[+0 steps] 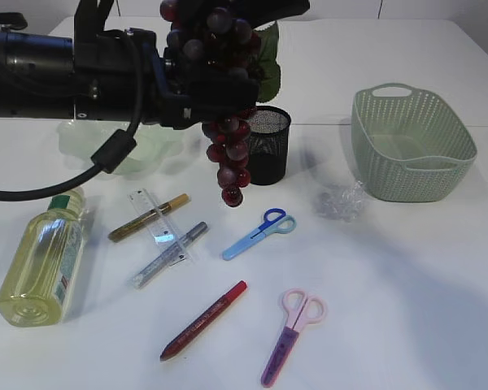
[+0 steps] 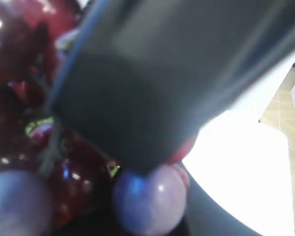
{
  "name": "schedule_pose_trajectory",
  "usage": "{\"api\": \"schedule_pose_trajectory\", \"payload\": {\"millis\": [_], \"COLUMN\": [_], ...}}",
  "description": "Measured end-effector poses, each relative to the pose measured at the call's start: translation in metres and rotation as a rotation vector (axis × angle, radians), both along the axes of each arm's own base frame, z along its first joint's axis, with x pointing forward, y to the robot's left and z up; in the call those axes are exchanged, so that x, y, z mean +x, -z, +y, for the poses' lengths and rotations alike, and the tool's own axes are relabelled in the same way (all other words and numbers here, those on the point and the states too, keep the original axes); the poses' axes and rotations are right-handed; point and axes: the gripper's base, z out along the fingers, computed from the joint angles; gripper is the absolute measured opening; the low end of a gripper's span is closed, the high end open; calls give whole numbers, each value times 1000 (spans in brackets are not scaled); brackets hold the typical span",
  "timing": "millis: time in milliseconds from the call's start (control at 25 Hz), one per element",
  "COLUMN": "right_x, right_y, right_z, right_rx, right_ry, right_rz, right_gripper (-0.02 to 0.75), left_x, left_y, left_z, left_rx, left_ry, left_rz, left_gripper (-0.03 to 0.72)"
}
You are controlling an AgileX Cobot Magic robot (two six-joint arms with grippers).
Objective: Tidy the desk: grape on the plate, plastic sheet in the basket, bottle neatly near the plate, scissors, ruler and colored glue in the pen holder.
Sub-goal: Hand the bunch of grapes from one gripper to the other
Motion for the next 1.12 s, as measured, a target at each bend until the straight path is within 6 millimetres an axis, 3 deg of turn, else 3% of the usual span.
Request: {"api": "schedule_pose_trajectory", "payload": {"millis": [360, 880, 1120], "right_x": [2, 10, 15], "right_y": [2, 2, -15], "right_z": [-3, -16, -28], "right_rx": [-35, -38, -3], "right_ry": [26, 79, 113], "right_rz": [-7, 5, -42], "right_gripper": [597, 605, 596], "left_x": [0, 1, 2], "left_y": [0, 2, 3], "left_z": [0, 1, 2], "left_rx": [0, 18, 36], "left_ry": [-2, -15, -24], "left_rz": [2, 4, 1], "left_gripper": [111, 111, 111]}}
